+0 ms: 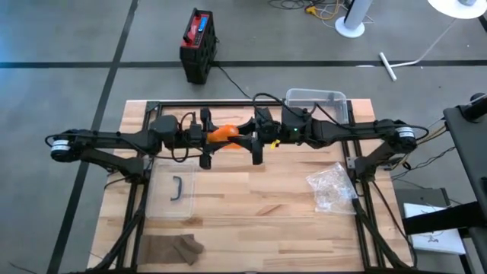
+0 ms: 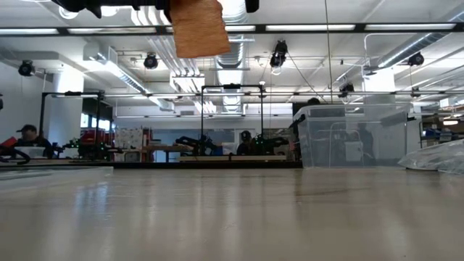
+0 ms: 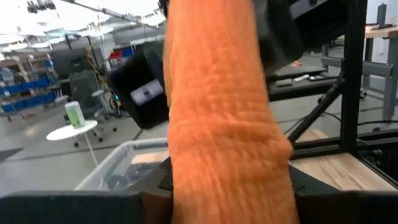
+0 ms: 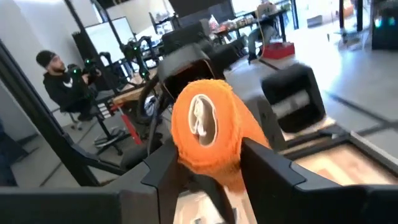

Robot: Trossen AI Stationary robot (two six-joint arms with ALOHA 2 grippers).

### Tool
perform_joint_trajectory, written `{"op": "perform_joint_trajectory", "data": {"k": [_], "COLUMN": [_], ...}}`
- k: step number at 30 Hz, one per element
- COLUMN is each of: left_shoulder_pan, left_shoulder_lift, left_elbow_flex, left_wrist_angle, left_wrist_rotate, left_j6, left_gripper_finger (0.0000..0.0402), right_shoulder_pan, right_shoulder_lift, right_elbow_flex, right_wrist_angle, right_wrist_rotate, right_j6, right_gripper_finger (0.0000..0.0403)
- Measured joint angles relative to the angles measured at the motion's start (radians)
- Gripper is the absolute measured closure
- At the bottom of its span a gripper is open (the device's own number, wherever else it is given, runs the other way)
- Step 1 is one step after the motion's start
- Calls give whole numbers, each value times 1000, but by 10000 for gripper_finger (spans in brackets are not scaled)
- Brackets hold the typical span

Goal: Roll bandage
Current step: Roll the orange bandage

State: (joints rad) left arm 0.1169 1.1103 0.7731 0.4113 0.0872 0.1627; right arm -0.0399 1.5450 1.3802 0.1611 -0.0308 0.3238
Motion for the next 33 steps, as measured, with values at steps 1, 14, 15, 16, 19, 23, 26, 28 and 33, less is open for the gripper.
{"op": "perform_joint_trajectory", "data": {"k": [1, 14, 15, 16, 19, 23, 26, 28, 33], "left_shoulder_pan": [0, 0, 0, 0, -1, -5, -10, -12, -13], "left_shoulder_lift": [0, -23, -36, -49, -107, -187, -224, -235, -217], "left_elbow_flex": [0, 0, 0, 0, 1, 4, 2, 1, -3], "left_wrist_angle": [-7, -53, -71, -86, -151, -259, -326, -350, -353], "left_wrist_rotate": [0, 4, 2, -5, -61, -89, -109, -125, -206], "left_j6": [-5, 13, 26, 34, 73, 143, 181, 195, 196], "left_gripper_finger": [285, 285, 285, 285, 280, 254, 226, 206, 164], "right_shoulder_pan": [0, -2, -2, -2, -2, 4, 5, 5, 5], "right_shoulder_lift": [6, 88, 88, 87, 69, 36, 8, -3, -21], "right_elbow_flex": [6, 52, 52, 52, 52, 51, 52, 46, 7], "right_wrist_angle": [-1, 26, 30, 39, 39, 54, 93, 141, 195], "right_wrist_rotate": [0, 1, 1, 1, 15, 37, 43, 49, 53], "right_j6": [-6, -40, -41, -44, -41, -37, -23, -3, 33], "right_gripper_finger": [250, 364, 378, 384, 383, 384, 384, 384, 384]}}
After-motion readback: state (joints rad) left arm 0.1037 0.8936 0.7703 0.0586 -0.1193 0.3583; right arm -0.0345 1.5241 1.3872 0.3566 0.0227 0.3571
